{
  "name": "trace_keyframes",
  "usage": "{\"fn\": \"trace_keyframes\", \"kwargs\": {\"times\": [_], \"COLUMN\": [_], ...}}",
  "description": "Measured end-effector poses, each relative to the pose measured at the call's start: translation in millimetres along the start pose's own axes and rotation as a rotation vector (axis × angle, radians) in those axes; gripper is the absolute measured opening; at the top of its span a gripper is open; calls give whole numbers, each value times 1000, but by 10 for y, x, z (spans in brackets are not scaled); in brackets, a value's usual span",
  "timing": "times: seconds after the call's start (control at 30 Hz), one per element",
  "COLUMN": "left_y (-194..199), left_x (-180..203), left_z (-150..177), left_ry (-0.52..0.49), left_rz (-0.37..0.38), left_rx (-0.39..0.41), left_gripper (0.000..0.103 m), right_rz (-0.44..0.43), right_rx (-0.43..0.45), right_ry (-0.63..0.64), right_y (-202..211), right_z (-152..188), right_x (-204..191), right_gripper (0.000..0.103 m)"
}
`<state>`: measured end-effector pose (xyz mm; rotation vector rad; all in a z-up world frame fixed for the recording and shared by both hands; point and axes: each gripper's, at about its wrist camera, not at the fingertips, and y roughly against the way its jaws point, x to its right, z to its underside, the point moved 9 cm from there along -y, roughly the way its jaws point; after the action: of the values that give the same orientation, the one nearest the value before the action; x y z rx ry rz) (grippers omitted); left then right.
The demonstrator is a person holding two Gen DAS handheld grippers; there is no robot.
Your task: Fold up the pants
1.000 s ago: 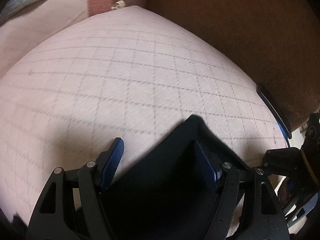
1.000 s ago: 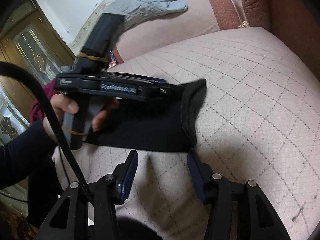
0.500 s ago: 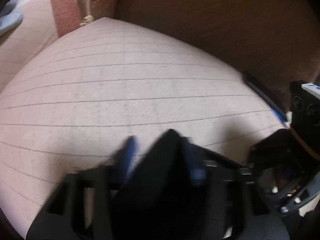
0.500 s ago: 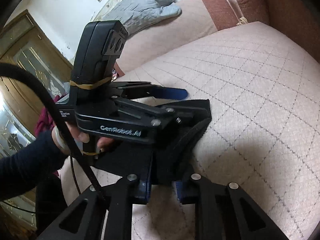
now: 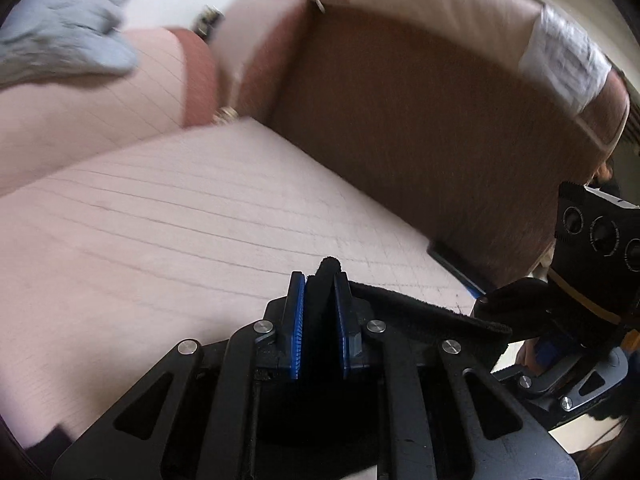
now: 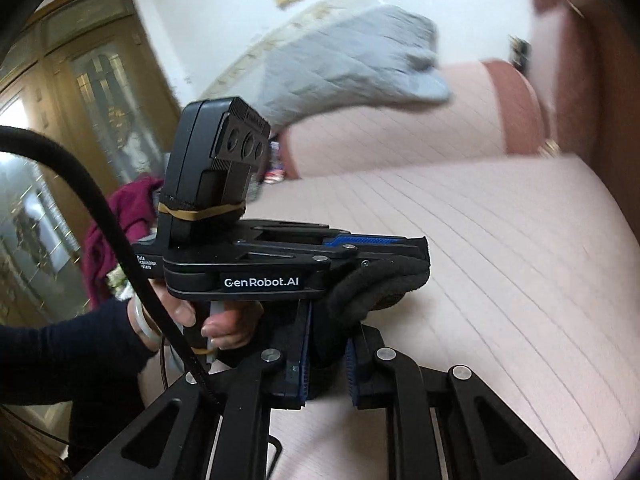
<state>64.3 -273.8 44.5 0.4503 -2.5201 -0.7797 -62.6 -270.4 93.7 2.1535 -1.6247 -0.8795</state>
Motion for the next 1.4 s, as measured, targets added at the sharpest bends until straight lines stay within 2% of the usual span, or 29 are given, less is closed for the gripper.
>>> {"fn": "trace_keyframes", "kwargs": {"times": [0.1,0.2,0.3,0.4,0.43,0.47,0.5,0.53,0.57,0.6,0.63,0.73,0.83,0.93,1.03,1.13,1.23,1.27,1.3,1.33,1.4], "left_y": [398,791,1064,1345,1433,1514,1587,1662,1750,1821,1874,1906,1734,1503,1272,1163,1093,1084,1081,1091,1170], "left_x": [-188,-561,-970,-1382,-1472,-1534,-1564,-1551,-1532,-1502,-1467,-1436,-1343,-1216,-1092,-1079,-1082,-1070,-1064,-1048,-1038], "left_z": [55,278,609,1000,1113,1201,1264,1313,1367,1402,1421,1507,1592,1668,1730,1725,1679,1669,1667,1648,1619], "left_ry": [25,117,278,486,542,592,625,641,644,646,647,665,640,589,556,490,469,448,424,406,411], "left_rz": [-55,-142,-212,-263,-270,-274,-281,-284,-285,-289,-295,-291,-319,-373,-384,-470,-503,-516,-537,-538,-525], "left_rx": [50,70,57,62,68,75,85,99,112,138,164,181,114,29,-30,-50,-35,-32,-37,-39,-8], "left_gripper": [13,12,12,12,12,13,20,27,49,64,66,68,68,68,68,68,68,50,23,17,14], "right_rz": [-40,-75,-106,-134,-154,-172,-185,-187,-188,-203,-217,-208,-139,-64,-46,-24,24,43,50,44,15], "right_rx": [-1,-27,-82,-162,-199,-249,-321,-350,-333,-307,-293,-208,-129,-122,-121,-148,-166,-162,-154,-144,-119], "right_ry": [47,92,120,113,79,44,9,-5,1,9,6,-21,-59,-98,-120,-128,-112,-105,-103,-108,-125], "right_y": [-145,-410,-817,-1302,-1473,-1630,-1763,-1792,-1745,-1620,-1502,-1071,-771,-740,-791,-943,-1035,-1031,-1025,-1014,-993], "right_z": [-132,-123,3,235,339,456,608,688,677,629,588,413,313,270,290,371,445,446,430,409,324], "right_x": [-336,-709,-986,-1205,-1253,-1282,-1306,-1315,-1327,-1343,-1345,-1203,-902,-698,-621,-605,-582,-560,-550,-548,-585], "right_gripper": [14,14,14,15,21,30,33,33,33,33,34,50,51,51,51,51,51,51,51,51,51]}}
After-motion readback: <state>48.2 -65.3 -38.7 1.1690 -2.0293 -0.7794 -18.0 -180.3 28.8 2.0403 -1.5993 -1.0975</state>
